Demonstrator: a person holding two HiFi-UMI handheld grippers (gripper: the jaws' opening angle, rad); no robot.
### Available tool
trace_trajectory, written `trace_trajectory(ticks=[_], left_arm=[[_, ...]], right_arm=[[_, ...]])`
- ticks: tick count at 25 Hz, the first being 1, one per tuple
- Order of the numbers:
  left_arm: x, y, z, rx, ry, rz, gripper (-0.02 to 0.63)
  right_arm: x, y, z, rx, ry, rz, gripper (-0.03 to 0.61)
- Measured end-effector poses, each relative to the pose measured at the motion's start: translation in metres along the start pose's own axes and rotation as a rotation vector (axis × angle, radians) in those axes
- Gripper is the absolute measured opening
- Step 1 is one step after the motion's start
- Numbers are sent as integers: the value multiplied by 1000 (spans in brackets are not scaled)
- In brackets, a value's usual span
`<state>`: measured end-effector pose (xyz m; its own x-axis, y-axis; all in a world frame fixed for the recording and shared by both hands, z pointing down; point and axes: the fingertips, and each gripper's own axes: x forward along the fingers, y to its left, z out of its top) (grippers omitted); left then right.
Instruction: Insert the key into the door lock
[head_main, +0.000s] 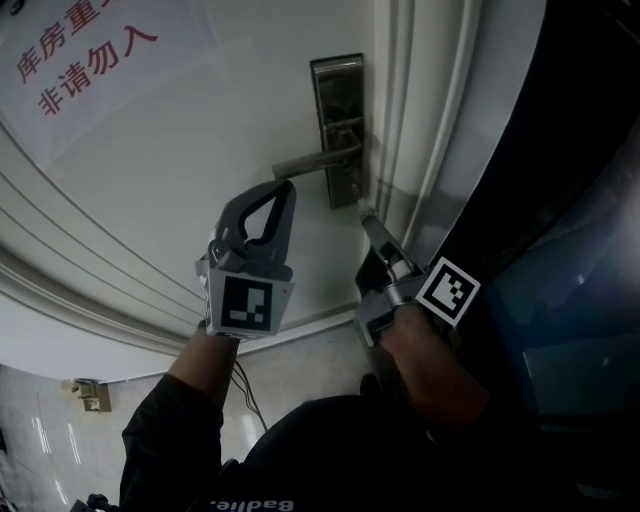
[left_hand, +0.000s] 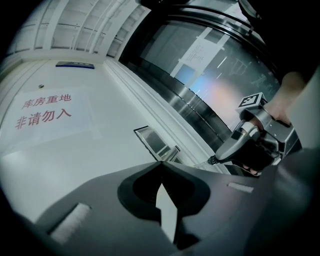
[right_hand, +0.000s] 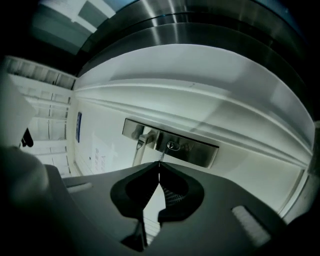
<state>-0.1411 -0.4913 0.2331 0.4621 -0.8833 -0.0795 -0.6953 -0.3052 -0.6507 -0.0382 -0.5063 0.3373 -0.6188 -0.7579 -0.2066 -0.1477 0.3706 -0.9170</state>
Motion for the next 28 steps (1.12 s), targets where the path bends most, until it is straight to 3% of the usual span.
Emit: trace_trajectory(ticks=[4, 10, 16, 20, 23, 28], left_arm=[[-26, -8, -2, -111, -27, -22, 12], [-77, -19, -16, -227, -48, -49, 12], [-121, -32, -38, -345, 11, -27, 12], [-142, -59, -41, -374, 67, -18, 12], [-156, -76, -29, -398, 107, 24, 13], [-189, -119, 1, -502, 199, 108, 14]], right_arm=[[-21, 12, -18, -177, 10, -25, 8], [-40, 28, -59, -320, 23, -40, 8], [-55, 39, -91, -407, 74, -31, 8], [-74, 38, -94, -482, 113, -5, 8], [-93, 38, -95, -510, 162, 34, 8], [-142, 26, -96, -468, 248, 78, 8]])
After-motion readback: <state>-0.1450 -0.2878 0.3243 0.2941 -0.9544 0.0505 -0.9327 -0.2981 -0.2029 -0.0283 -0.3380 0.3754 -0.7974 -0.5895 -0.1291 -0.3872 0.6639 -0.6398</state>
